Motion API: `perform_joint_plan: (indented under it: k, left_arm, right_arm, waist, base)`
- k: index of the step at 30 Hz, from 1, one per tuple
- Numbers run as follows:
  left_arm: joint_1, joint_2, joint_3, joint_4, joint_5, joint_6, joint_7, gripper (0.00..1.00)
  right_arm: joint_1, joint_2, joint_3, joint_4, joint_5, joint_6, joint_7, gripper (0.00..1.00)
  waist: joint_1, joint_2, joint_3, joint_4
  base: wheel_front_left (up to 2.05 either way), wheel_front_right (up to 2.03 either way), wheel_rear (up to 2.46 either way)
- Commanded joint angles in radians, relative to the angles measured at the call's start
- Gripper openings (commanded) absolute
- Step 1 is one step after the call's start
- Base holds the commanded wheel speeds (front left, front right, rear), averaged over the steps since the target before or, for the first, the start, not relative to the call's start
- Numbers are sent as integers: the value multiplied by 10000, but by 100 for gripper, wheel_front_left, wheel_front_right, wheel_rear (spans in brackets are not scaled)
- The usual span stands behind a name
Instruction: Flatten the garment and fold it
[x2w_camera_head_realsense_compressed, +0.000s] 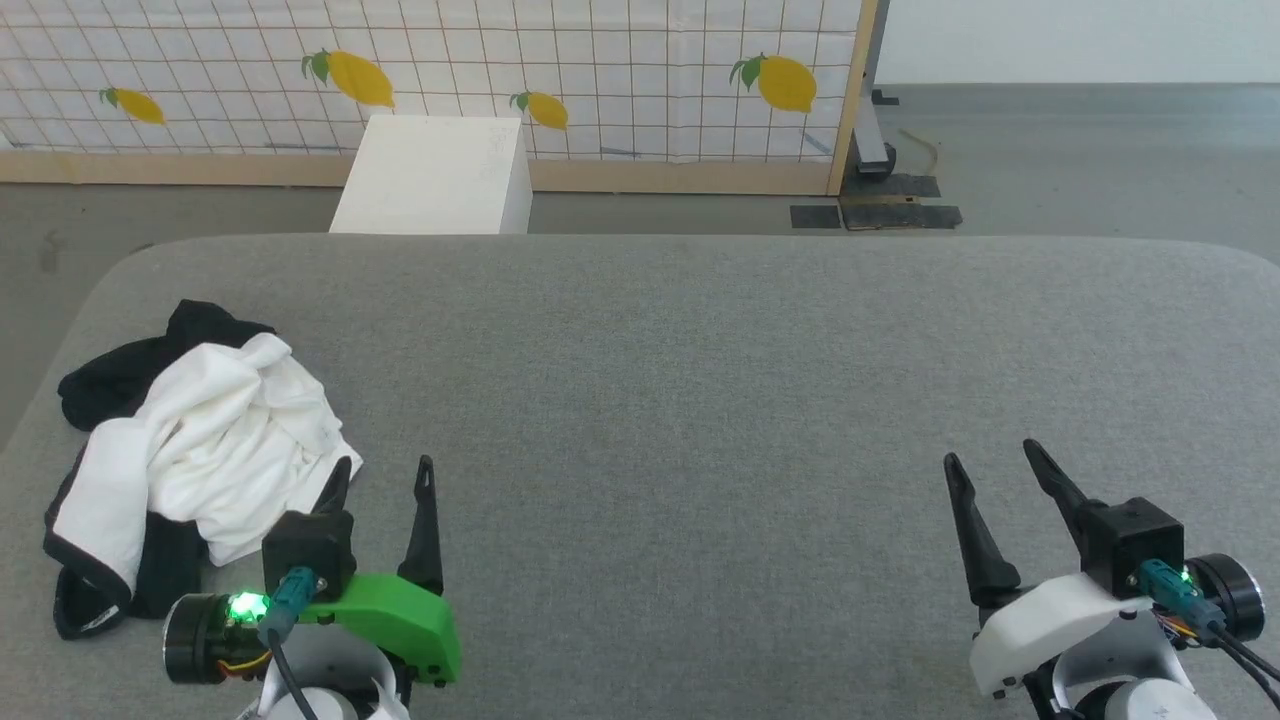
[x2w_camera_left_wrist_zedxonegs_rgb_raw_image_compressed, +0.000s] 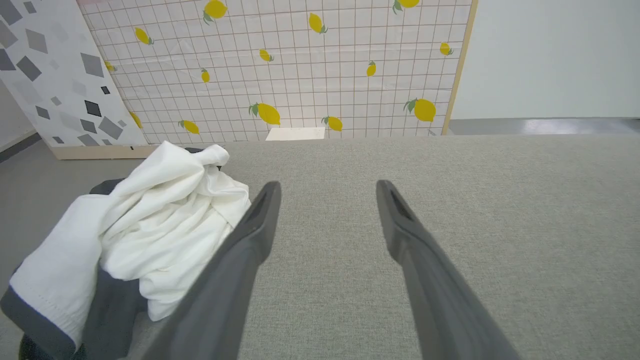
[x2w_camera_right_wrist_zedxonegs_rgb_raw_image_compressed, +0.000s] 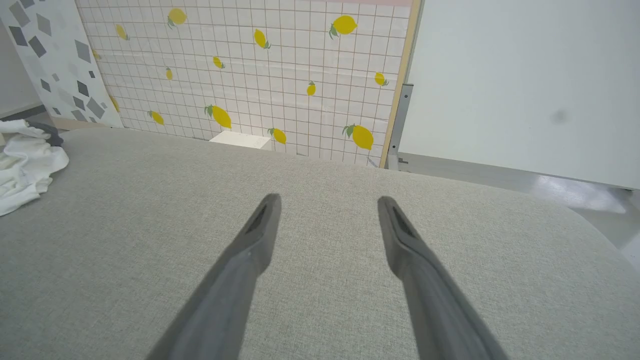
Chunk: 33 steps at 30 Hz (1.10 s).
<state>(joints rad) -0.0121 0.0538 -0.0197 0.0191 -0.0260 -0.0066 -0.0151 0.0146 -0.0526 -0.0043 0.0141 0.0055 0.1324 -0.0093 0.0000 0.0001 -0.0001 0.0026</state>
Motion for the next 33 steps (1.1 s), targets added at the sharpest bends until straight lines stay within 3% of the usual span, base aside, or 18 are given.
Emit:
perform_joint_plan:
  k: [1, 12, 33]
  left_arm:
    - [-102, -3, -63, 63, -55, 104, -97, 100]
    - [-206, 33, -211, 296, -190, 219, -326, 100]
    - [-238, 252, -335, 555, -546, 522, -763, 100]
  right_arm:
    - [-100, 2, -19, 52, 30, -2, -98, 100]
    - [-182, 4, -33, 215, 85, -3, -300, 100]
    - [-396, 8, 19, 635, 272, -6, -720, 100]
  waist:
    - [0, -1, -2, 32]
    - [0, -1, -28, 518]
    - [0, -1, -83, 2325]
  base:
    - [0, 0, 0]
    - [0, 0, 0]
    - [0, 0, 0]
